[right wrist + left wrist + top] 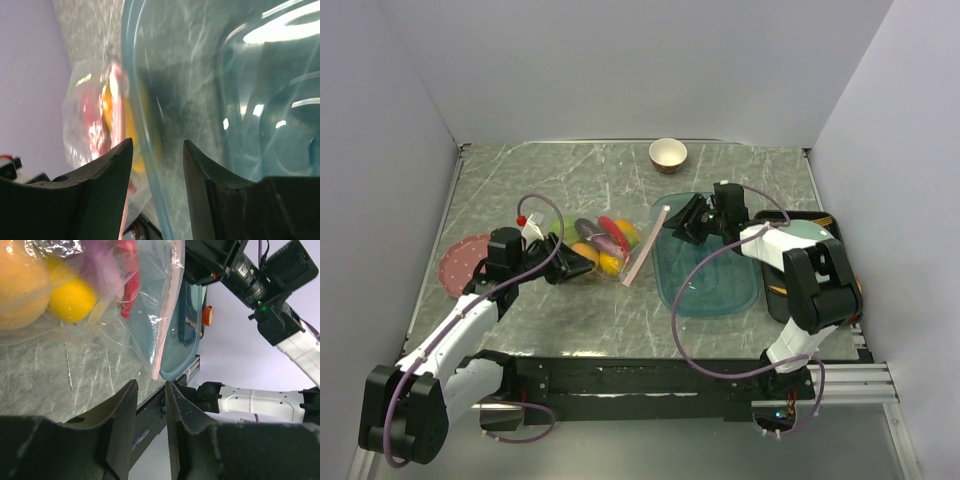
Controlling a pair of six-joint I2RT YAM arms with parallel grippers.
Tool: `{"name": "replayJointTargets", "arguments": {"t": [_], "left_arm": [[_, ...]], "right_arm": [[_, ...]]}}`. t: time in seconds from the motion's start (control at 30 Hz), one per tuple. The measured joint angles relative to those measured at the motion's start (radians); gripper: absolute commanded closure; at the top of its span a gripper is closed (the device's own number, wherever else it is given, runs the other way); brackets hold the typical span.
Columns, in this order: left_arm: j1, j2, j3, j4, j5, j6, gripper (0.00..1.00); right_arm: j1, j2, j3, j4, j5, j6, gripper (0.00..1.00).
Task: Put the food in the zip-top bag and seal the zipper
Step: Adjust the zipper food storage bag at the center of the board.
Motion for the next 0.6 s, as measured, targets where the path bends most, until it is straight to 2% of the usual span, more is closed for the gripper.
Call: {"name": "replayJointTargets", "arguments": {"t": [0.23, 0.27, 0.33, 0.37, 0.47, 0.6], "left_arm": [[0.000, 0.004, 0.012, 0.000, 0.001, 0.020, 0.66], [0.000, 0.004, 0.014, -0.002, 0.000, 0.026, 0.64], [0.000, 0.004, 0.032, -0.023, -0.003, 0.048, 0.54], [0.000, 0.004, 0.045, -0.039, -0.005, 0.065, 0.32], [0.000, 0.004, 0.107, -0.103, -0.026, 0.132, 0.03], [0.000, 0.016, 0.261, -0.229, -0.132, 0.229, 0.01]], "right_arm": [[0.041, -0.116, -0.064, -0.007, 0.032, -0.008, 0.47], [0.044, -0.130, -0.072, -0.009, 0.038, -0.009, 0.46], [0.044, -0.147, -0.081, -0.022, 0.052, -0.014, 0.45], [0.044, -0.158, -0.085, -0.037, 0.070, -0.020, 0.44], [0.044, -0.208, -0.106, -0.092, 0.126, -0.043, 0.41], [0.044, -0.332, -0.114, -0.256, 0.311, -0.105, 0.32]]}}
